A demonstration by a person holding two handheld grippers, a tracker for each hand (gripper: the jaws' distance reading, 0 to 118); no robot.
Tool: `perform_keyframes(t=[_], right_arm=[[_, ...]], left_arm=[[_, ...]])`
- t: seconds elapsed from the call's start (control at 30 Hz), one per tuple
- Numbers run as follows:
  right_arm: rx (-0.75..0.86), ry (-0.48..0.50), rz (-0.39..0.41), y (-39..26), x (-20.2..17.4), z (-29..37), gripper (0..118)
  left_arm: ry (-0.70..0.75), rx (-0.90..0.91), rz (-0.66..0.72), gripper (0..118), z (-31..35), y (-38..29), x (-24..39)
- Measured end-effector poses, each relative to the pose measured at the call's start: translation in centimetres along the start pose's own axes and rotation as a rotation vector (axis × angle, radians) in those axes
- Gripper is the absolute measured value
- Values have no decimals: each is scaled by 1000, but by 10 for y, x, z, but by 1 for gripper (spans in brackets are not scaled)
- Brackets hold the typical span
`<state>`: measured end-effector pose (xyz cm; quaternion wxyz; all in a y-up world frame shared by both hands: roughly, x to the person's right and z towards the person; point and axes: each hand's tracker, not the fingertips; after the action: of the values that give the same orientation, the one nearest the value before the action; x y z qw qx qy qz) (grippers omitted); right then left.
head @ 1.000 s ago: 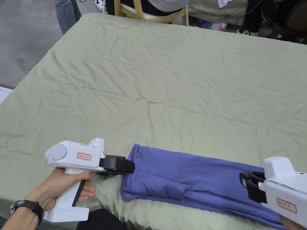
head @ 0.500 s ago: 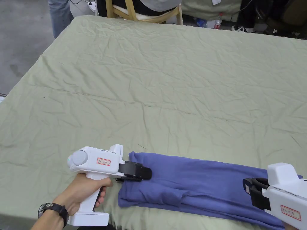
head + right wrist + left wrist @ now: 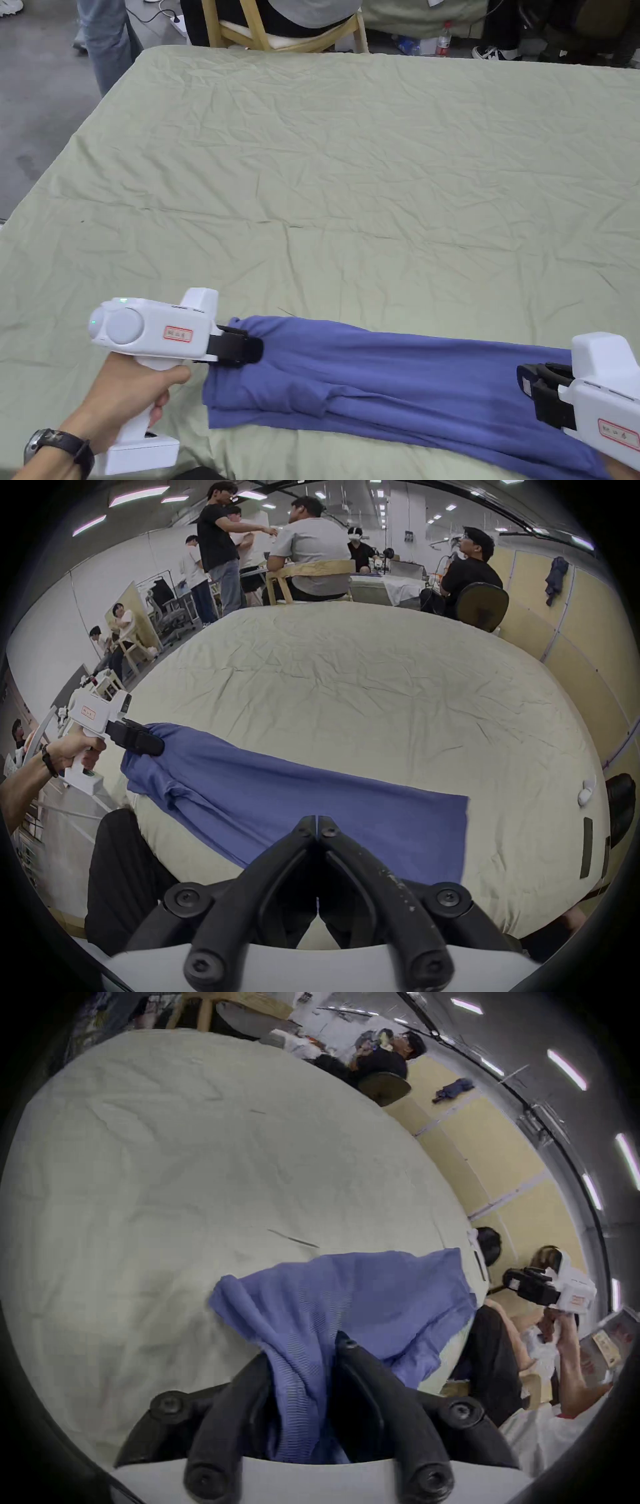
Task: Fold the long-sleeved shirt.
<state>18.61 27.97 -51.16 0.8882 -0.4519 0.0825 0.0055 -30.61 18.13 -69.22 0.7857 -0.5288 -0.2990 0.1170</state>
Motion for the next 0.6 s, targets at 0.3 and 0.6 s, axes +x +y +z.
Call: perform_keyframes(t=[0.3,0.6], right_arm=[[32,8,-60,-9,20,5,1],[74,9,-161,-31,56,16,1]], left_arm=[[160,-15,63,14,39,0,9],[47,-42,-5,14,33,18,124]])
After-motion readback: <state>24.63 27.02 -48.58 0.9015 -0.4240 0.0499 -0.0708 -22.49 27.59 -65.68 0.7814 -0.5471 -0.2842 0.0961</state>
